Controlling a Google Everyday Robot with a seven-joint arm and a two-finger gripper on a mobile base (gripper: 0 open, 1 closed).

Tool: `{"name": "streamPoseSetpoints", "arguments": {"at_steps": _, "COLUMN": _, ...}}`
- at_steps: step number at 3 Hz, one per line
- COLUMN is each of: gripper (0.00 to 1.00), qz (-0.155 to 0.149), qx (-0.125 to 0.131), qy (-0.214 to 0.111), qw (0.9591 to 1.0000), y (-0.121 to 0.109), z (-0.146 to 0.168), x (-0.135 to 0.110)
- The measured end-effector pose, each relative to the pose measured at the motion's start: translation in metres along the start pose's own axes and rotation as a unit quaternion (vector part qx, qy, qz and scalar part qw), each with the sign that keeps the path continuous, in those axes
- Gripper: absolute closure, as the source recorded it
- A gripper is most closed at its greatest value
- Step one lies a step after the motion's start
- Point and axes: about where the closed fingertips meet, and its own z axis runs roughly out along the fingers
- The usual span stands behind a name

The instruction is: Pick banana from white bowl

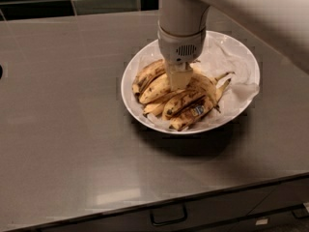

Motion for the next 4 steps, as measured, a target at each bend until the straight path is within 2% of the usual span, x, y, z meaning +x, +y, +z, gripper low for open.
{"name": "streamPoseSetpoints", "arguments": {"at_steps": 2, "gripper": 1.0, "qz": 0.013, "qx": 0.024, "qy": -0.005, "qw": 0.9996, "y": 0.003, "z": -0.013, "x": 0.009}}
{"name": "streamPoseSetpoints", "arguments": {"at_steps": 3, "gripper": 1.0, "qz": 0.024, "qx": 0.039, "qy": -0.001, "qw": 0.999, "y": 0.008, "z": -0.027, "x": 0.019}}
{"name": "streamPoseSetpoints", "arguments": {"at_steps": 4, "gripper": 1.0, "qz": 0.022, "qx": 0.06, "qy": -0.001, "qw": 0.9979, "y": 0.013, "z": -0.05, "x": 0.021}}
